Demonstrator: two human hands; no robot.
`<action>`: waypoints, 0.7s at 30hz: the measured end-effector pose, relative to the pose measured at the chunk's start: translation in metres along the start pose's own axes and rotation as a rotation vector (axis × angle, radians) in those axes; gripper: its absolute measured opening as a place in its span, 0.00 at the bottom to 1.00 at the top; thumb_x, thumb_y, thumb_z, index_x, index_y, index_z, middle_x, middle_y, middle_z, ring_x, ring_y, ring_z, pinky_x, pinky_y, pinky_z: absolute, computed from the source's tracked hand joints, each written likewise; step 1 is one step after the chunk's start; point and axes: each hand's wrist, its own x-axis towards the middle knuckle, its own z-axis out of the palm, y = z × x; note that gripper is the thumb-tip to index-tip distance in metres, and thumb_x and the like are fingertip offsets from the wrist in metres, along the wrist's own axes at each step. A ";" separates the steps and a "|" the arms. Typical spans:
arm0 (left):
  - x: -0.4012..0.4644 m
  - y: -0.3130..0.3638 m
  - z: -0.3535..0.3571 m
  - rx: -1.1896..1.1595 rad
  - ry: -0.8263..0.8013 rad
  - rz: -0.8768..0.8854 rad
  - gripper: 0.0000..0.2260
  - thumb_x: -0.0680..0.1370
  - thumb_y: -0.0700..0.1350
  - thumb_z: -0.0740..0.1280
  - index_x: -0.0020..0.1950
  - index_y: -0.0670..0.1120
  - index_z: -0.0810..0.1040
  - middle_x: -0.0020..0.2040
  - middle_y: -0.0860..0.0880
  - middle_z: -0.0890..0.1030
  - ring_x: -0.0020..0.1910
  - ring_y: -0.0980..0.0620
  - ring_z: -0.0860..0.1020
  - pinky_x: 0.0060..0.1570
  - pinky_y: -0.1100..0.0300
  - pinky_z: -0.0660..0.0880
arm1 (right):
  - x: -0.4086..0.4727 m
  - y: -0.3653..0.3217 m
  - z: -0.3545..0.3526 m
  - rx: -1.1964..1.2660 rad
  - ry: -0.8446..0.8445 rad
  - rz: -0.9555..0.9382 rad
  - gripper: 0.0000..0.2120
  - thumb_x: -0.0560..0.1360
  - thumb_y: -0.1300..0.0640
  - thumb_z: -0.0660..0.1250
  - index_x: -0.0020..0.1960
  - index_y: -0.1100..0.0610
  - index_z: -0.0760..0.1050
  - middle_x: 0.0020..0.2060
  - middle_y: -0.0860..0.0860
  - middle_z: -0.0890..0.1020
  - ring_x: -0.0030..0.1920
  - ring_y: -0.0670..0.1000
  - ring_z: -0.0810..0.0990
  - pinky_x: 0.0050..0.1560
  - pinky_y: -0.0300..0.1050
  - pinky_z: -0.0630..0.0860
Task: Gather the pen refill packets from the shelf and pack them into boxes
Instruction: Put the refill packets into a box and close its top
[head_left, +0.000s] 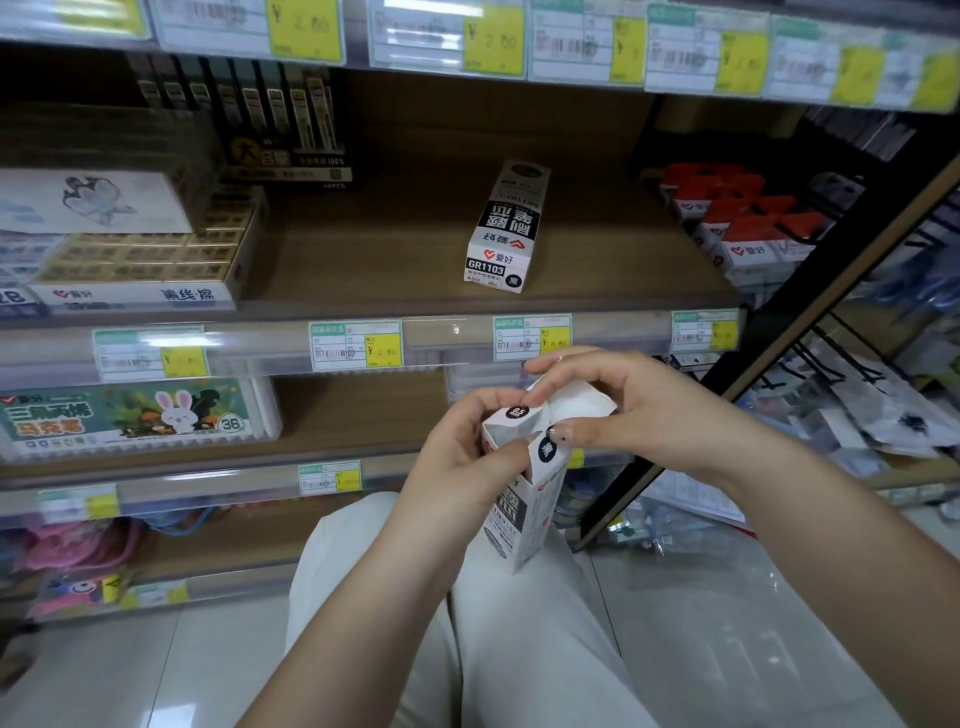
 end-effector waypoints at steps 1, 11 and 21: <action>0.001 0.000 -0.001 0.008 -0.015 -0.006 0.16 0.66 0.43 0.72 0.52 0.49 0.78 0.44 0.49 0.83 0.41 0.55 0.79 0.39 0.64 0.75 | 0.000 0.000 0.000 0.003 -0.001 0.001 0.16 0.69 0.64 0.74 0.45 0.42 0.81 0.60 0.39 0.75 0.63 0.40 0.73 0.67 0.54 0.68; 0.009 0.000 -0.009 -0.023 -0.074 0.018 0.16 0.69 0.32 0.72 0.54 0.45 0.76 0.43 0.50 0.82 0.40 0.55 0.79 0.40 0.65 0.75 | 0.001 0.005 0.005 -0.131 0.123 -0.096 0.13 0.65 0.55 0.77 0.45 0.44 0.78 0.59 0.41 0.74 0.63 0.39 0.72 0.65 0.50 0.70; 0.007 -0.007 -0.011 -0.069 -0.060 0.037 0.15 0.67 0.36 0.69 0.53 0.46 0.77 0.45 0.48 0.81 0.43 0.53 0.78 0.42 0.64 0.74 | 0.000 0.009 0.007 -0.377 0.179 -0.207 0.16 0.63 0.40 0.71 0.50 0.41 0.76 0.62 0.41 0.71 0.65 0.38 0.69 0.62 0.35 0.65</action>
